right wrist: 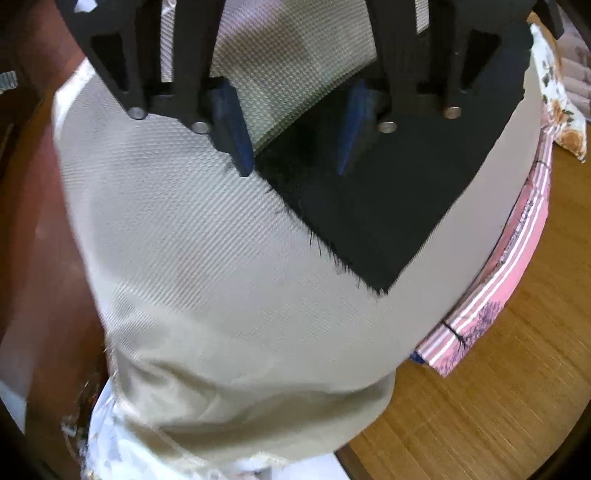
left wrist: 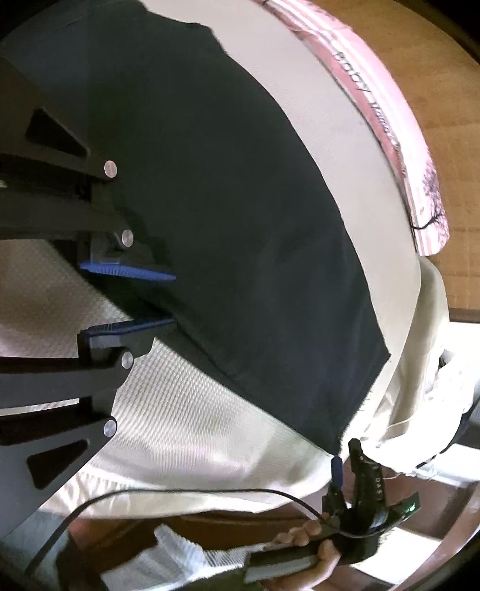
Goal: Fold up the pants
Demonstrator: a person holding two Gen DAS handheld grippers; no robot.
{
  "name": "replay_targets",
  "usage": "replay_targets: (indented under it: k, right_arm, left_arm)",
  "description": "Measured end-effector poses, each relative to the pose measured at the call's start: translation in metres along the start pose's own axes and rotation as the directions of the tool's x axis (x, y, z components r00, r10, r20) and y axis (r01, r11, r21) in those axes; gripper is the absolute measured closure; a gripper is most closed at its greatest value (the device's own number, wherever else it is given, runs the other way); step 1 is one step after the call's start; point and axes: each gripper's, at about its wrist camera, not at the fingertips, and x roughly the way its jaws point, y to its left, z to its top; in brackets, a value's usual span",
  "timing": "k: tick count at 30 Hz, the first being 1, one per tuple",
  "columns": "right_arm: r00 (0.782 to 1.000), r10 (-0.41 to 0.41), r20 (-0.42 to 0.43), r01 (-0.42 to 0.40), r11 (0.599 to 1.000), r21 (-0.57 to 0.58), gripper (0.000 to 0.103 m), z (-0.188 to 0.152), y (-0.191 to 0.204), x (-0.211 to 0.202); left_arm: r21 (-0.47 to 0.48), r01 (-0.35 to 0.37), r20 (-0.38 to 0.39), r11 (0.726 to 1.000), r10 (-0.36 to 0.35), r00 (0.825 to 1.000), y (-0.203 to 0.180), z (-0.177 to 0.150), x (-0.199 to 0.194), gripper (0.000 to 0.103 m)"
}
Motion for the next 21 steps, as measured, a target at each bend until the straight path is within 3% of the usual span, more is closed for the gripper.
replay_targets:
  k: [3, 5, 8, 11, 15, 19, 21]
  right_arm:
    - [1.000, 0.005, 0.029, -0.003, 0.998, -0.063, 0.058, 0.005, 0.022, -0.022]
    - [0.998, 0.055, 0.017, -0.052, 0.989, -0.138, 0.058, 0.008, 0.049, -0.031]
    - [0.990, 0.135, -0.046, -0.142, 0.952, -0.273, 0.058, 0.005, 0.105, -0.030]
    - [0.970, 0.199, -0.143, -0.241, 0.874, -0.421, 0.058, -0.009, 0.181, -0.015]
    - [0.906, 0.264, -0.332, -0.410, 0.745, -0.526, 0.058, -0.044, 0.282, 0.018]
    - [0.822, 0.243, -0.515, -0.546, 0.596, -0.589, 0.057, -0.096, 0.380, 0.057]
    - [0.784, 0.228, -0.578, -0.592, 0.555, -0.584, 0.057, -0.116, 0.410, 0.069]
  left_arm:
    - [-0.042, 0.030, 0.053, 0.999, -0.028, 0.998, 0.018, -0.003, -0.029, 0.075]
    - [-0.094, 0.021, 0.102, 0.995, -0.011, 0.995, 0.037, -0.005, -0.051, 0.067]
    - [-0.198, -0.100, 0.173, 0.975, 0.135, 0.976, 0.076, -0.013, -0.080, 0.058]
    - [-0.303, -0.233, 0.153, 0.924, 0.289, 0.945, 0.119, -0.028, -0.090, 0.058]
    - [-0.372, -0.323, 0.109, 0.870, 0.386, 0.916, 0.154, -0.049, -0.087, 0.058]
    - [-0.398, -0.309, 0.061, 0.864, 0.361, 0.930, 0.168, -0.071, -0.075, 0.058]
    - [-0.413, -0.294, 0.039, 0.862, 0.339, 0.940, 0.173, -0.083, -0.068, 0.058]
